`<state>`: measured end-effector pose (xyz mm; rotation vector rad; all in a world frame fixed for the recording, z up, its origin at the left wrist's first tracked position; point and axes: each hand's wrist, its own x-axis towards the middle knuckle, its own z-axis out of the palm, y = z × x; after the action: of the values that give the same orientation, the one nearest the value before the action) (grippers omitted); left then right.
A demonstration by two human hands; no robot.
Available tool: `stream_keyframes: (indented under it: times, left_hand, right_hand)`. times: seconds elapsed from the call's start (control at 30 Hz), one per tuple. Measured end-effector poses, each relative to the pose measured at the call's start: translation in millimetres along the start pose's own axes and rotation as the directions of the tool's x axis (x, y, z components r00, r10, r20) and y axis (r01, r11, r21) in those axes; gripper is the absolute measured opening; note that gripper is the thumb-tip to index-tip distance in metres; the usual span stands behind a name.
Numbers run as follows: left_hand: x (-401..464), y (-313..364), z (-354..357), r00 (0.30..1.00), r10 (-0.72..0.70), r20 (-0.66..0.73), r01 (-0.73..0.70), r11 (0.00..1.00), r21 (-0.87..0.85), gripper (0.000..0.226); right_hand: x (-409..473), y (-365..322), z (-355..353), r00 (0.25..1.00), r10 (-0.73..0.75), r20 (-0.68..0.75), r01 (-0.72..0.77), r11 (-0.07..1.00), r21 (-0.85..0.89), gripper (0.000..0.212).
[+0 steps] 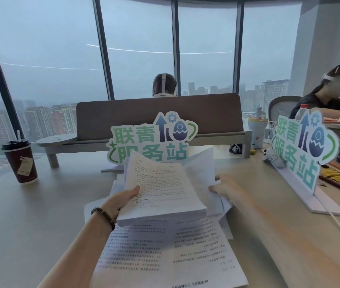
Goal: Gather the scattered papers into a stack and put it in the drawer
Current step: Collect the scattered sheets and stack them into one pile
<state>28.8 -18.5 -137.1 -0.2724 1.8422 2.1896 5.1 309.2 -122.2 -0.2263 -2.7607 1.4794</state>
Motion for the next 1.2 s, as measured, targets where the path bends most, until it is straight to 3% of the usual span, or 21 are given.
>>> stream_keyframes:
  times: [0.17, 0.27, 0.37, 0.6, 0.97, 1.2]
  left_hand:
    - [2, 0, -3, 0.999, -0.019, 0.030, 0.020, 0.999, -0.031, 0.027]
    - [3, -1, -3, 1.000, -0.019, 0.006, 0.019, 1.000, -0.019, 0.024]
    - [3, -1, -2, 1.000, -0.020, 0.005, 0.020, 1.000, -0.022, 0.023]
    - [1, -3, 1, 1.000, -0.019, -0.015, 0.019, 0.999, -0.039, 0.026]
    - [-2, -3, 2, 1.000, -0.029, -0.011, 0.028, 0.998, -0.054, 0.036]
    - [-5, 0, 5, 0.999, -0.004, 0.040, 0.008, 0.995, -0.096, 0.034]
  right_hand:
    - [5, 4, -2, 0.996, -0.026, -0.087, 0.028, 0.999, 0.024, 0.002]
    - [3, 5, -2, 0.994, 0.008, -0.111, -0.001, 0.998, 0.060, 0.009]
    - [-1, 2, -6, 0.990, 0.078, -0.120, -0.068, 0.994, 0.086, 0.037]
    - [4, 9, -13, 0.992, 0.115, -0.043, -0.107, 0.981, 0.160, 0.036]
    - [-4, 2, -9, 0.982, 0.110, 0.155, -0.143, 0.964, 0.223, 0.018]
    - [-6, -2, -14, 0.986, 0.115, 0.118, -0.152, 0.912, 0.381, 0.037]
